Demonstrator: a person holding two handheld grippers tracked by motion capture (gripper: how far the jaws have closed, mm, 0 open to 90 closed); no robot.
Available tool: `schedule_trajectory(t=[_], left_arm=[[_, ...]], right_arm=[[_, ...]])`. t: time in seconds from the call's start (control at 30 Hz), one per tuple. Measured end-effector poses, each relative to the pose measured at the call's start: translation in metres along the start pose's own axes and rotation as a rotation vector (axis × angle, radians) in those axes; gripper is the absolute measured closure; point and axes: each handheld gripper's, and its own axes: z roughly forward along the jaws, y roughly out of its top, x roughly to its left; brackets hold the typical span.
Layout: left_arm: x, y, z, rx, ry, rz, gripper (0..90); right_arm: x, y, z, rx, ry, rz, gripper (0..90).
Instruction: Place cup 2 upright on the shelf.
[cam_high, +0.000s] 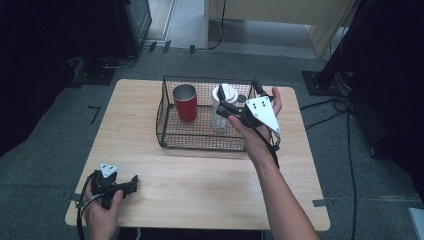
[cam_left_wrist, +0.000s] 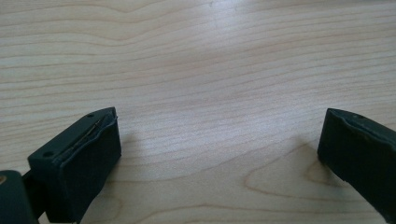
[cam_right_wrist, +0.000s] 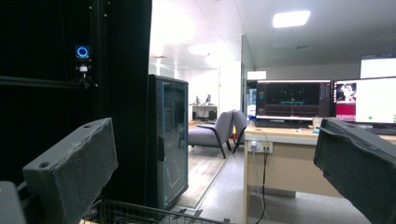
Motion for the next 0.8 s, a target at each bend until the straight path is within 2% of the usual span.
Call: schedule_trajectory(t=[0.23,0.6,0.8], left_arm=[[0.000,0.000,0.000,0.000,0.000,0.000,0.0],[0.000,0.000,0.000,0.000,0.000,0.000,0.0],[0.000,0.000,0.000,0.002,0.000,0.000,0.0]], right_arm=[[-0.008,0.011,-0.020,-0.022,-0.016,-0.038,0.0],[-0.028,0.011,-0.056,-0.029,-0.058,-0.047,0.0],[-0.040,0.007,-0.075,-0.028,-0.078,-0.032,0.0]])
